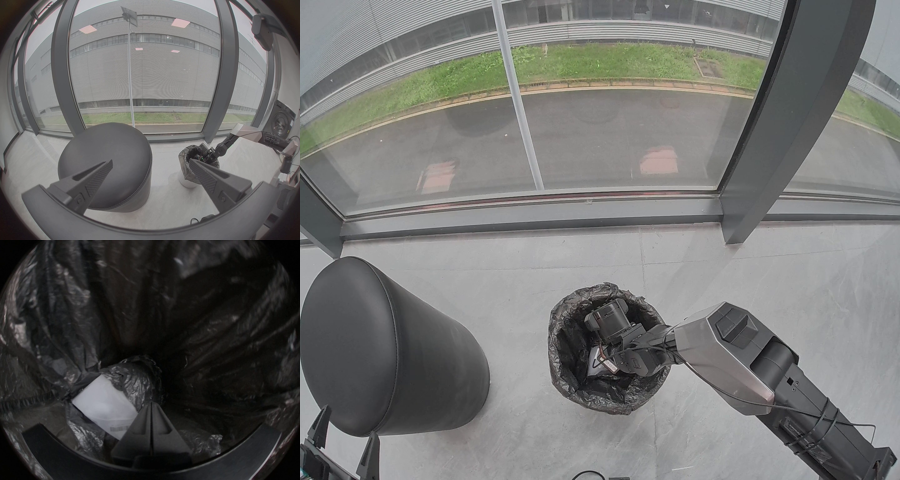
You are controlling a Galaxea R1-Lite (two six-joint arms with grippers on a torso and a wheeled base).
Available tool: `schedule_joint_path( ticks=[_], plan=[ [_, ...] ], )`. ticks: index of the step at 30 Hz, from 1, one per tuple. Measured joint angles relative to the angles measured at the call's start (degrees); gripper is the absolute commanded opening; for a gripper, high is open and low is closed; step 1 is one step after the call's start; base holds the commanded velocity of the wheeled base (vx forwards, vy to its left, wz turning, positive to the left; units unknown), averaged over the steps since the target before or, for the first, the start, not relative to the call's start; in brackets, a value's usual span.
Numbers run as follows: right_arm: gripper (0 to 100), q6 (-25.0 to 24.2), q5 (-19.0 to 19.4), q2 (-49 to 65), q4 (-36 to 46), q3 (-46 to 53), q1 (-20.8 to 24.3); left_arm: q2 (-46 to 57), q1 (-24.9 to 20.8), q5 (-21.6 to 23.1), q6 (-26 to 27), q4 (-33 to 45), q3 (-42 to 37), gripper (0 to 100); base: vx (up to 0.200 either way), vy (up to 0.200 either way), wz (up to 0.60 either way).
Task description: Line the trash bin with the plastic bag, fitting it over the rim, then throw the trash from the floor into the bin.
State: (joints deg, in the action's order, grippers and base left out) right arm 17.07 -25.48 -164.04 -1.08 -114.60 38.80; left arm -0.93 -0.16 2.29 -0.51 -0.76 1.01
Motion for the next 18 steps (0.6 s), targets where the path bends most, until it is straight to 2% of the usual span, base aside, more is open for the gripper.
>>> schedule_joint_path(
  ticks=[8,18],
  plan=[
    [0,0.37,-0.63,4.72,5.38,0.0,2.95,0.0,-0.02,0.0,0.0,-0.02,0.0,100,0.0,0.0,0.0],
    [0,0.63,-4.63,17.35,11.34,0.0,7.45,0.0,-0.02,0.0,0.0,0.0,0.0,100,0.0,0.0,0.0]
  ],
)
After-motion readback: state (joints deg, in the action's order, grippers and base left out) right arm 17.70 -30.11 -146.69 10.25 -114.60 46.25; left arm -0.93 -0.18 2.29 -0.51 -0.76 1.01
